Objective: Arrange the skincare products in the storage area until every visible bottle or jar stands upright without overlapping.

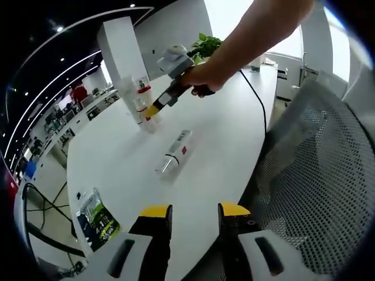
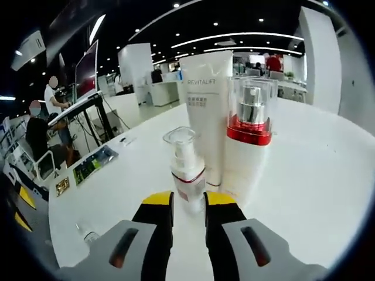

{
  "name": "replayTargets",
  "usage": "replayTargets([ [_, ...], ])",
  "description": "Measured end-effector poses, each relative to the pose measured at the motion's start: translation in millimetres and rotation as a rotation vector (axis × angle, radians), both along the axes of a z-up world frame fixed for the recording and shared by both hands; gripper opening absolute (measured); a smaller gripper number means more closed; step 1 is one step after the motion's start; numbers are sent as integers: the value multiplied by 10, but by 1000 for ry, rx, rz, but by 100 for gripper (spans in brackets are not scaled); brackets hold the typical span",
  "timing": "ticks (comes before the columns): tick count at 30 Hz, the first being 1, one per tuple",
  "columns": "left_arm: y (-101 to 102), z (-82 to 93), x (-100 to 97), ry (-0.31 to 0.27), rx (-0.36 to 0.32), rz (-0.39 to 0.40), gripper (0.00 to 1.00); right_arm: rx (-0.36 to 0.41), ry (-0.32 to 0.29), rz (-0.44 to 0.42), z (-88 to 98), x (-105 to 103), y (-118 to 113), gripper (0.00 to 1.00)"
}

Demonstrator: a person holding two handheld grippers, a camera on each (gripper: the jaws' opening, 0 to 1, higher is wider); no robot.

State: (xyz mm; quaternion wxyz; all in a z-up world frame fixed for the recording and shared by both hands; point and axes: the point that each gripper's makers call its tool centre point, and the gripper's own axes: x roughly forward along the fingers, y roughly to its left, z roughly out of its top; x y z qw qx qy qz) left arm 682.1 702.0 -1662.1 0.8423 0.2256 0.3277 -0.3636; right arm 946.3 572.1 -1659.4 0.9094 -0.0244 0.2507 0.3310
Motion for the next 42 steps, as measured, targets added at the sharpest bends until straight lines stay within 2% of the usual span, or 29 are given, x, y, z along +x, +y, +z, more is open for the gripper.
replayTargets([
  [7, 4, 0, 1, -1, 4, 0, 32, -13, 3, -15, -4, 49, 7, 14],
  [32, 28, -21, 5, 5, 14, 8, 31, -27, 7, -22, -4, 137, -43, 11],
  [36, 31, -22, 8, 4, 15, 9, 31, -24, 9, -23, 14, 94, -41, 11],
  [42, 28, -19, 9, 3, 15, 8, 31, -17, 43, -11, -46, -143, -38, 13],
])
